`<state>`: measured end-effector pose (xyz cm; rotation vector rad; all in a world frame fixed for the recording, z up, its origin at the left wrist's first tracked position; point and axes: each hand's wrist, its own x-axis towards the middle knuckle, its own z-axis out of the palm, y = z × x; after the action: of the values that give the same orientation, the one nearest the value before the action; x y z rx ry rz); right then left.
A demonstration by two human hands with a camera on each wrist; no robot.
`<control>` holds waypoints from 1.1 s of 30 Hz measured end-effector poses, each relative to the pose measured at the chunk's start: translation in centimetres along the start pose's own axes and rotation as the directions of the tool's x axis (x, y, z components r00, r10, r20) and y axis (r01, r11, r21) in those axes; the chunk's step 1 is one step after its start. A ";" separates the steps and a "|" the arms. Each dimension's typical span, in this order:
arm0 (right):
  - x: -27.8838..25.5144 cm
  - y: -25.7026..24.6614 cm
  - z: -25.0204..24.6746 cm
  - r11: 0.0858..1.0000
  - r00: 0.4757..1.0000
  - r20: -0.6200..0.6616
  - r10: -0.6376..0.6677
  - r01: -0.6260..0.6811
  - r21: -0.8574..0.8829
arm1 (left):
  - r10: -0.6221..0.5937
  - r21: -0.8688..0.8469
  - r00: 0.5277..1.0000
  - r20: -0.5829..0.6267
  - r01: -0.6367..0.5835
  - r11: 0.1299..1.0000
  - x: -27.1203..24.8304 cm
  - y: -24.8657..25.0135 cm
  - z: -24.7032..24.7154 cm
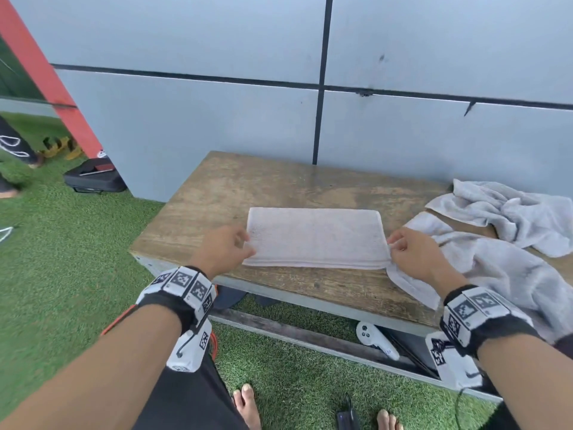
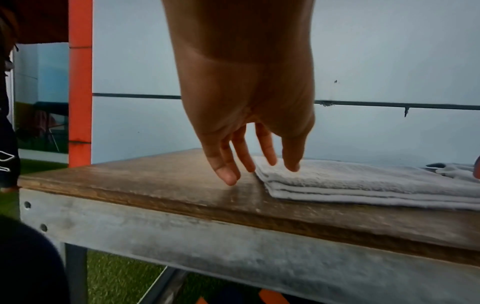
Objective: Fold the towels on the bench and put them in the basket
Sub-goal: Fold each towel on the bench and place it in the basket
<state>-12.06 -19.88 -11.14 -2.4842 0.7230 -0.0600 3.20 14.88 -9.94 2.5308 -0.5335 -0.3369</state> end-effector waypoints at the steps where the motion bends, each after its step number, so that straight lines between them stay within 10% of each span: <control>1: -0.2 -0.1 0.3 1.000 1.000 -0.025 0.020 -0.019 0.005 | -0.026 0.032 1.000 -0.013 0.026 0.999 0.1 0.1 0.4; 8: -0.5 -0.5 1.2 0.998 0.998 -0.030 0.047 -0.049 -0.047 | -0.216 0.180 0.972 -0.087 0.229 0.957 0.6 1.5 1.8; 21: -1.2 -0.8 -1.0 0.978 0.993 -0.009 0.115 -0.112 0.177 | -0.326 -0.364 0.941 -0.088 0.274 0.890 -0.4 2.0 0.1; 33: -1.1 0.2 0.0 0.996 0.995 0.050 0.086 -0.087 0.016 | -0.391 -0.367 0.920 -0.018 0.358 0.858 -0.9 1.2 1.5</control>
<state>-13.08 -19.47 -11.17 -2.4256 0.8046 0.0267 1.56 13.71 -10.41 2.2618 0.0677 -0.4131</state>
